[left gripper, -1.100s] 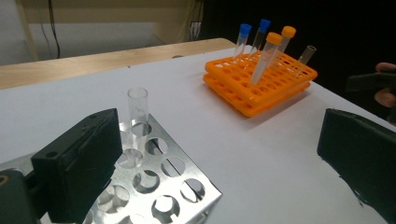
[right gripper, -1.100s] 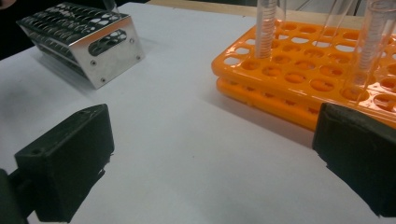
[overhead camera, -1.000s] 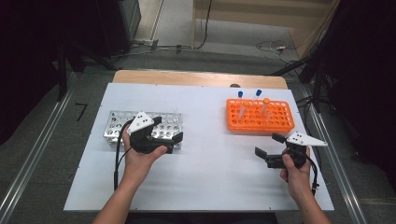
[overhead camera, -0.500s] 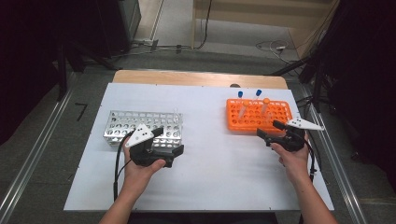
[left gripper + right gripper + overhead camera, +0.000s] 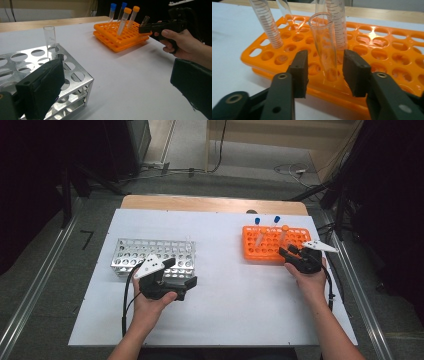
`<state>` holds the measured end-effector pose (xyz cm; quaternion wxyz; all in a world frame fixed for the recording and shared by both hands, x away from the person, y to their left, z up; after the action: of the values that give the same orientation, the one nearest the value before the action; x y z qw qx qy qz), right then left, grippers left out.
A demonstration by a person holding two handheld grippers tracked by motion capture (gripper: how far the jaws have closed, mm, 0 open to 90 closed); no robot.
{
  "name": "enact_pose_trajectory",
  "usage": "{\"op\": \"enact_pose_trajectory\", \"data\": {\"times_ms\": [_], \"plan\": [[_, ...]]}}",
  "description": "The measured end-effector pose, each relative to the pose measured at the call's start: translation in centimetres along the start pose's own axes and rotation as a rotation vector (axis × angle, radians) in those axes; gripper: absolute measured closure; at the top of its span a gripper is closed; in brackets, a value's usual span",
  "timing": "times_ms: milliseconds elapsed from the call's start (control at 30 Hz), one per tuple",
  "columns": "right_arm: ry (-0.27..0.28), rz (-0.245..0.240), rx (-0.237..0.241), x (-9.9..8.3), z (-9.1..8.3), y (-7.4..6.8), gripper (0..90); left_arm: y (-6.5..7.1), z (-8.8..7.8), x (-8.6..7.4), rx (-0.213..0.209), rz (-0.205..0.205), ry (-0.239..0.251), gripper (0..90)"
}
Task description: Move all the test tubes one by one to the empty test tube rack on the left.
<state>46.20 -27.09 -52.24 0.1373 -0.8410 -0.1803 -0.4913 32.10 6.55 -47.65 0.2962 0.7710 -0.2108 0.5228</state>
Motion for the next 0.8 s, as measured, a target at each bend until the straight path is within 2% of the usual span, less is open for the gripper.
{"op": "enact_pose_trajectory", "data": {"times_ms": [133,267,433,600,800], "plan": [[0.007,-0.027,-0.018,0.0,0.4,-0.2,61.6,-0.1,0.0,0.0,0.002,-0.002,-0.001,0.0],[0.017,-0.029,-0.064,0.0,0.6,0.2,73.4,-0.1,-0.1,0.0,0.005,-0.003,0.000,0.0],[0.044,-0.021,-0.054,0.5,0.1,0.3,73.7,-0.1,-0.2,0.1,0.008,-0.002,0.004,0.0],[0.085,-0.019,-0.049,1.5,-1.2,0.3,73.8,0.0,0.0,0.1,0.004,-0.001,0.004,0.0],[0.119,-0.001,-0.002,2.5,-2.9,-0.4,73.9,0.2,0.1,0.2,-0.002,-0.001,0.006,0.0]]}}
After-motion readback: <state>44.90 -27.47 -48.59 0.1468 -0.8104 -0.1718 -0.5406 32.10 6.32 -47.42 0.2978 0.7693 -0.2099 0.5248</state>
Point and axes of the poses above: each handheld gripper's, and its own axes: z roughly forward along the jaws, x roughly out of its top, y roughly to its right, the point moved 10 cm from there along z, roughly forward along the jaws, and after that the axes turned 1 degree about y, right-handed, at the moved point
